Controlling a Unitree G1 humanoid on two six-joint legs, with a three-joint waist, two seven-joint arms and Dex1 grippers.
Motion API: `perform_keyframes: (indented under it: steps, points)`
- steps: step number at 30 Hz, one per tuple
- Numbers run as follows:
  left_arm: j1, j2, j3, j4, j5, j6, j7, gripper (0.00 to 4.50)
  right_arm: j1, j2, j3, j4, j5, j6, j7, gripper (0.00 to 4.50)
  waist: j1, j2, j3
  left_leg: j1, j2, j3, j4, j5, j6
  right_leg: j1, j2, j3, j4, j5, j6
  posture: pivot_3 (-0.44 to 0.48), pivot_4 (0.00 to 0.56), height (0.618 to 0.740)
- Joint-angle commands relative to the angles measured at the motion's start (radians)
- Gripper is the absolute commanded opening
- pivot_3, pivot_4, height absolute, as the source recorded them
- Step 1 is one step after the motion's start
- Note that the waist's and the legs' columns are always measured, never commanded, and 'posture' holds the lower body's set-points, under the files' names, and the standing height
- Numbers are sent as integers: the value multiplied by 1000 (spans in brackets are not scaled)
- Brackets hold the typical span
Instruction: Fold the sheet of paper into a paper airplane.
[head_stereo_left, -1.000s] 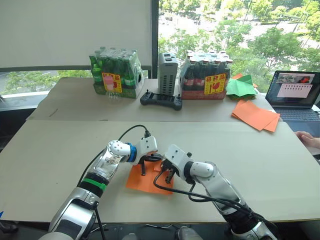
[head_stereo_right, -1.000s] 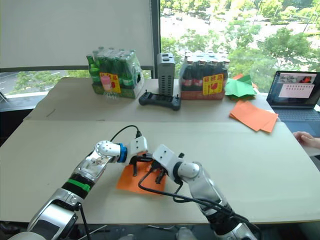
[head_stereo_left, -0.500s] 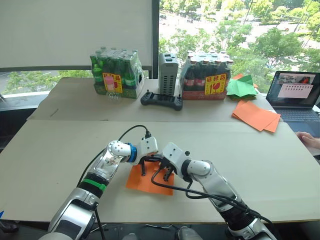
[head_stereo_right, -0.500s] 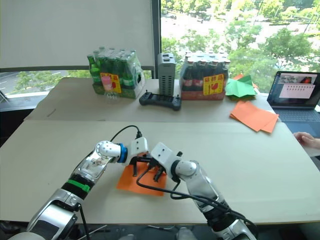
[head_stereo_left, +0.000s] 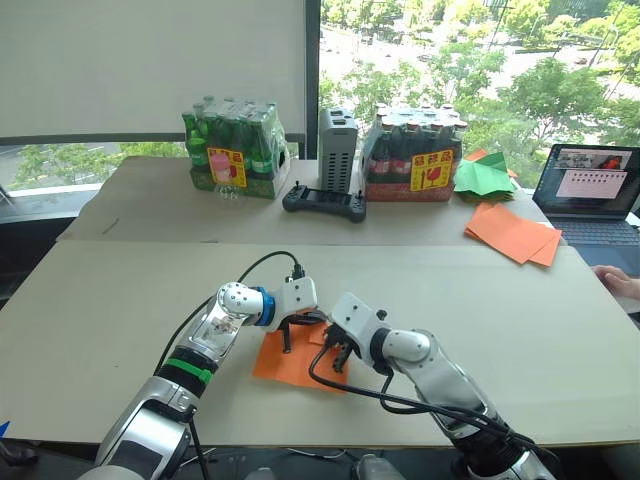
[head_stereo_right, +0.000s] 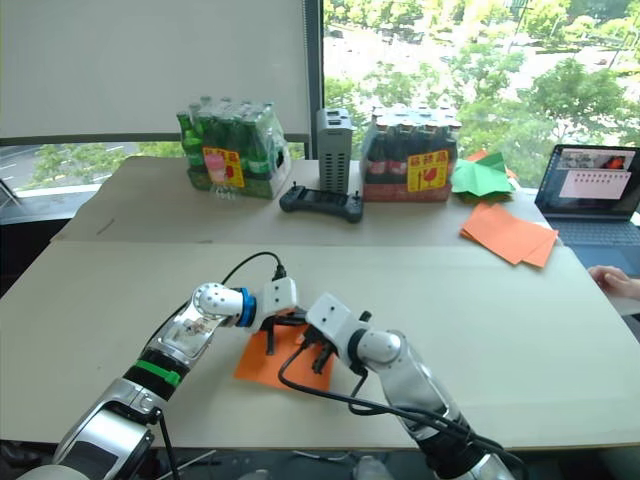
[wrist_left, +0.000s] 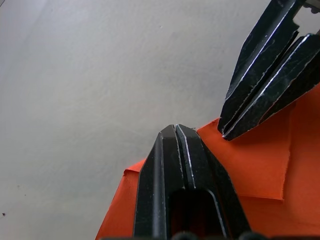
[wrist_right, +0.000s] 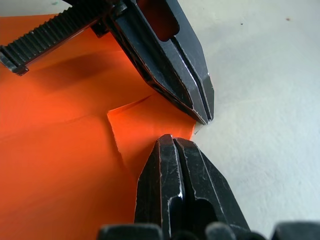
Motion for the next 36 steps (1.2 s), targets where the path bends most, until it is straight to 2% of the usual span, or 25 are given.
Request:
perform_keyframes:
  steps: [1,30,36]
  points:
    - [21,6,-29,18,25,0,-12,0,49,-26,16,15,12,70,5,13,0,0,-1,0,0,0,0,0,0,0,0,0,0,0,0,0,150,733]
    - [11,4,-36,40,27,-20,-15,0,183,-131,-46,-173,108,212,-27,13,3,-1,-5,0,0,0,-1,0,0,2,0,0,-4,0,0,0,150,733]
    - [11,2,-38,42,28,-22,-13,0,159,-132,-93,-223,140,228,-43,13,4,-1,-5,0,0,0,-1,0,0,2,0,0,-4,0,0,0,150,733]
